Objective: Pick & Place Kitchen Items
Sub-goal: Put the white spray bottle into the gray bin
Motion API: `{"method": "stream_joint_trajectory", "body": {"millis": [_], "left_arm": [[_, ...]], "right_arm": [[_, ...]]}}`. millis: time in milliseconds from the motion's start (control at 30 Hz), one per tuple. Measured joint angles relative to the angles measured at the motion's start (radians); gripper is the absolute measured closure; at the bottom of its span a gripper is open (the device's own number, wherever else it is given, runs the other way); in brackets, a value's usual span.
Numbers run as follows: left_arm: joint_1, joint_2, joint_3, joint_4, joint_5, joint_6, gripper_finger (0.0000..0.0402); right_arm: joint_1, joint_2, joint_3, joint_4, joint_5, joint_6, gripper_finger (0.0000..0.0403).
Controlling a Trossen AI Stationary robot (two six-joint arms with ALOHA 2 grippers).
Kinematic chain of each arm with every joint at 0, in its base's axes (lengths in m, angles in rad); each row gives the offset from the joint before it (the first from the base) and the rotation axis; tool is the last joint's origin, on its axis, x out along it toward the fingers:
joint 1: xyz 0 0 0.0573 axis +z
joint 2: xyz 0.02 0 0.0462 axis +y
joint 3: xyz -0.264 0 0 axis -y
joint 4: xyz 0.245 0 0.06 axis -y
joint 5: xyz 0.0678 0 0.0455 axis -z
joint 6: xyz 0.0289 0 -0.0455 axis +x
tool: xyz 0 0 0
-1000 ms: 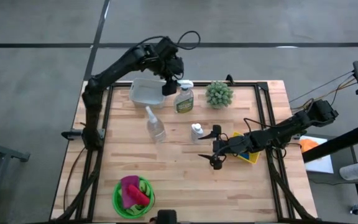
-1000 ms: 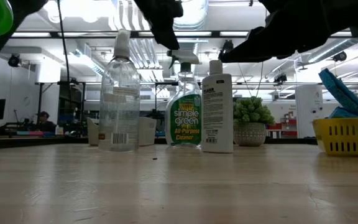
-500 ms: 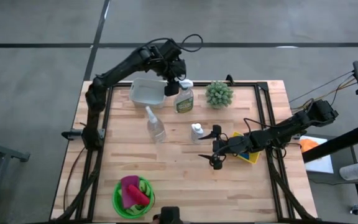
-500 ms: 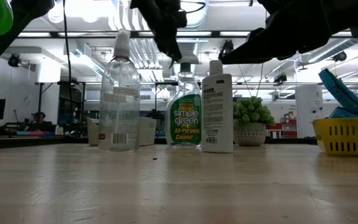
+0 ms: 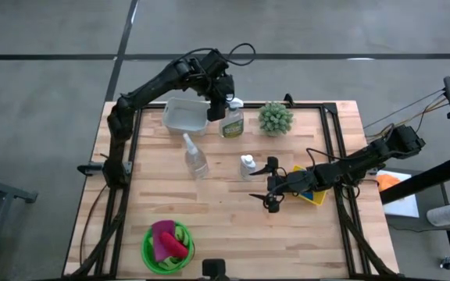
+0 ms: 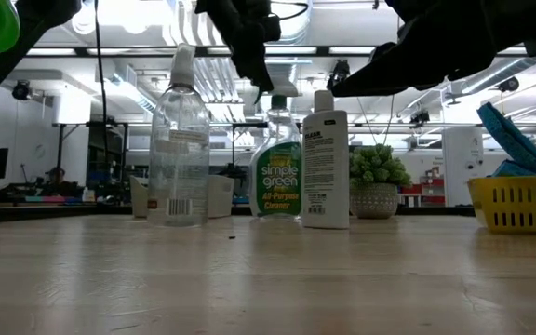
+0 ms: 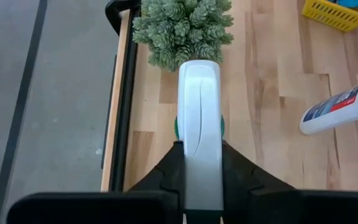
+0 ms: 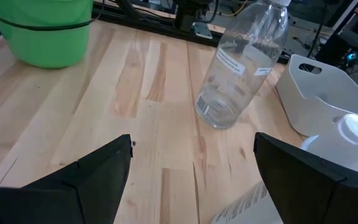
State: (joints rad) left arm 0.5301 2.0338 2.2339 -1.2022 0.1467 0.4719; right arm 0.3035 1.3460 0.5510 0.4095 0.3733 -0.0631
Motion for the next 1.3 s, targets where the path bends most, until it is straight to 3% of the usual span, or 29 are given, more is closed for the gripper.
{"method": "stream_joint_trajectory", "body": {"millis": [200,433,1000,1133,1300], "left_arm": [[0.002,0.0,0.03,-0.025,-0.031,-0.019,0.0347],[0.007,-0.002,0.121,-0.15,-0.141,-0.086,0.0347],[0.062,-0.283,0.1,-0.195,-0.156,-0.328,0.0347],[0.071,-0.336,0.032,-0.211,-0.185,-0.375,0.0347],[0.093,-0.408,-0.125,-0.205,-0.346,-0.415,0.0347]], "right_arm": [[0.0,0.0,0.0,0.0,-0.001,0.0,0.0069],[0.0,0.0,0.0,0.0,-0.005,0.005,0.0069],[0.0,0.0,0.0,0.0,-0.009,0.007,0.0069],[0.0,0.0,0.0,0.0,-0.009,0.008,0.0069],[0.0,0.0,0.0,0.0,-0.011,0.012,0.0069]]}}
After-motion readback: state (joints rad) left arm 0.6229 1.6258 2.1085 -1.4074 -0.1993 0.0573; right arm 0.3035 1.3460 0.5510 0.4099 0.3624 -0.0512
